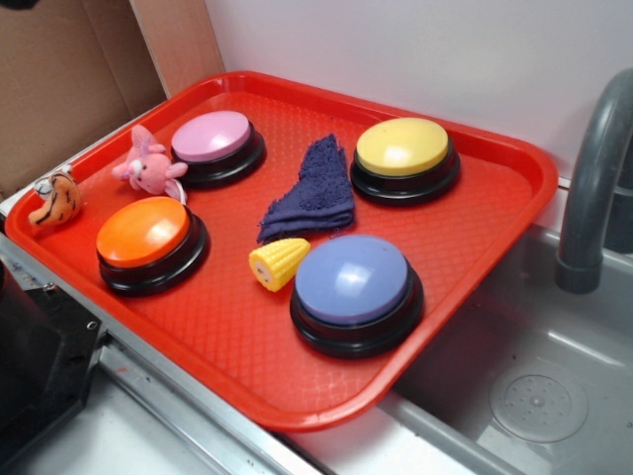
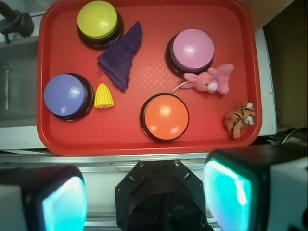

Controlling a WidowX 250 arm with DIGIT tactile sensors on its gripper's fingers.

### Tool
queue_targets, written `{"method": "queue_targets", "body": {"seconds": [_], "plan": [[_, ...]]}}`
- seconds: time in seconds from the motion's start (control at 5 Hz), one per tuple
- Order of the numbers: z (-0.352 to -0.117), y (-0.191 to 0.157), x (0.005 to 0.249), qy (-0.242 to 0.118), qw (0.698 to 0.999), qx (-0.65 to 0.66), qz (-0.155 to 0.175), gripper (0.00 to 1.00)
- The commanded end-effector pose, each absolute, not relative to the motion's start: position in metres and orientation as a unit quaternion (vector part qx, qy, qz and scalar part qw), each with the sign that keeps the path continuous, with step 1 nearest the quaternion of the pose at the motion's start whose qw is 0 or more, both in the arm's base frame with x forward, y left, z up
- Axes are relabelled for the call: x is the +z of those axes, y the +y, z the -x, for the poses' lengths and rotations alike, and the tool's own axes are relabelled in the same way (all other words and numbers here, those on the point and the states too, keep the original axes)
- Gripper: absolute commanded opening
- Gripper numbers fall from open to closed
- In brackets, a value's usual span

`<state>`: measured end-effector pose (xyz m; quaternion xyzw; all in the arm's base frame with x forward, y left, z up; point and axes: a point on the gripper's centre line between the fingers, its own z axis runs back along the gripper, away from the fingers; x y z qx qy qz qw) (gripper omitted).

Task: Push the orange button.

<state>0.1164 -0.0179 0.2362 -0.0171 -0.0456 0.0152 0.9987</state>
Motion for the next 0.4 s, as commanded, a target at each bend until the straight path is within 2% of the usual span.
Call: {"method": "queue_targets", "body": {"seconds": [0.0, 0.2], "plan": [[-0.116, -0.018, 0.236, -0.046, 0.999, 0.015, 0.017, 1.0], [-0.122, 0.0, 0.186, -0.042, 0.999, -0.003, 0.006, 1.0]]}}
